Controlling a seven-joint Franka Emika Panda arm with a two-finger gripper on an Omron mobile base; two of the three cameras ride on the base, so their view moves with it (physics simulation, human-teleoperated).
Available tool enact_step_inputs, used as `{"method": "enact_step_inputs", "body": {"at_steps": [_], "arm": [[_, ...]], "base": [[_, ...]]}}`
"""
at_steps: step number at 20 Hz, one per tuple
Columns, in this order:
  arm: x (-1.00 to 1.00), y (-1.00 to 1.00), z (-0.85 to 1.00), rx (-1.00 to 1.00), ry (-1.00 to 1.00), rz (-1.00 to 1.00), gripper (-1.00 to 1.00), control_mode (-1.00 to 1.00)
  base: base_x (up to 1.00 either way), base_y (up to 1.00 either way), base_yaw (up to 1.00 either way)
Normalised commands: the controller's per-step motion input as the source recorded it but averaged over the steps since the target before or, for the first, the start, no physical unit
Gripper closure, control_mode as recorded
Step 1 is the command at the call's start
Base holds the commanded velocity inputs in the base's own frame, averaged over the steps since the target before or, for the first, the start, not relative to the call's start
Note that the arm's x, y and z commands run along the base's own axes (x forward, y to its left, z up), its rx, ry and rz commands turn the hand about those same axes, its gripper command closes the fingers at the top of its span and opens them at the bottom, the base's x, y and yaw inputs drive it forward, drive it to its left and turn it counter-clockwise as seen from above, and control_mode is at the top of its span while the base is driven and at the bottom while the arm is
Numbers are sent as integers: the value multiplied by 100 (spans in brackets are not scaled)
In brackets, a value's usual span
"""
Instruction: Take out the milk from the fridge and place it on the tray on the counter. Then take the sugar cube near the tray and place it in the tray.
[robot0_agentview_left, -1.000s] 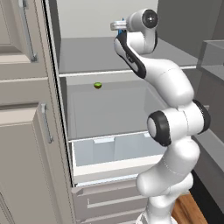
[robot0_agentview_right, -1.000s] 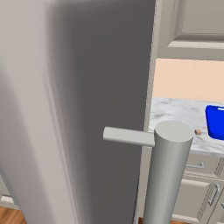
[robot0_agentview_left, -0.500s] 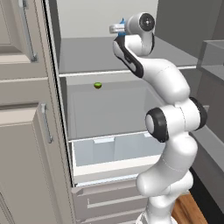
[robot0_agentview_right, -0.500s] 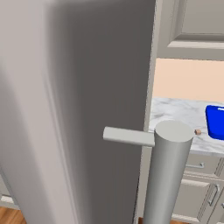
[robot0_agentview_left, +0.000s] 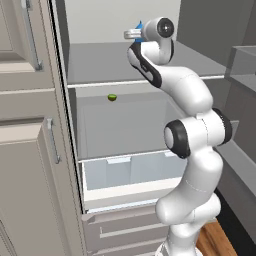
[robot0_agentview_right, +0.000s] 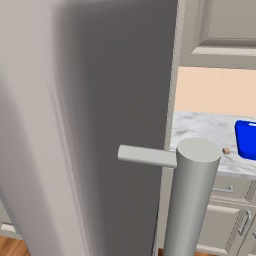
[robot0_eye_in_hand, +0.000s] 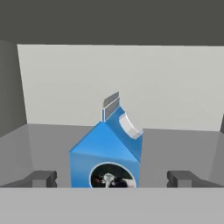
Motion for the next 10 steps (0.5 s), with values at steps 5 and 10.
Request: {"method": "enact_step_inputs", "body": {"at_steps": [5, 10], "arm": [[12, 6, 0, 0, 0, 0, 100, -100], [9, 3, 0, 0, 0, -1, 100, -100]], "base": [[0, 0, 0], [0, 0, 0]]}}
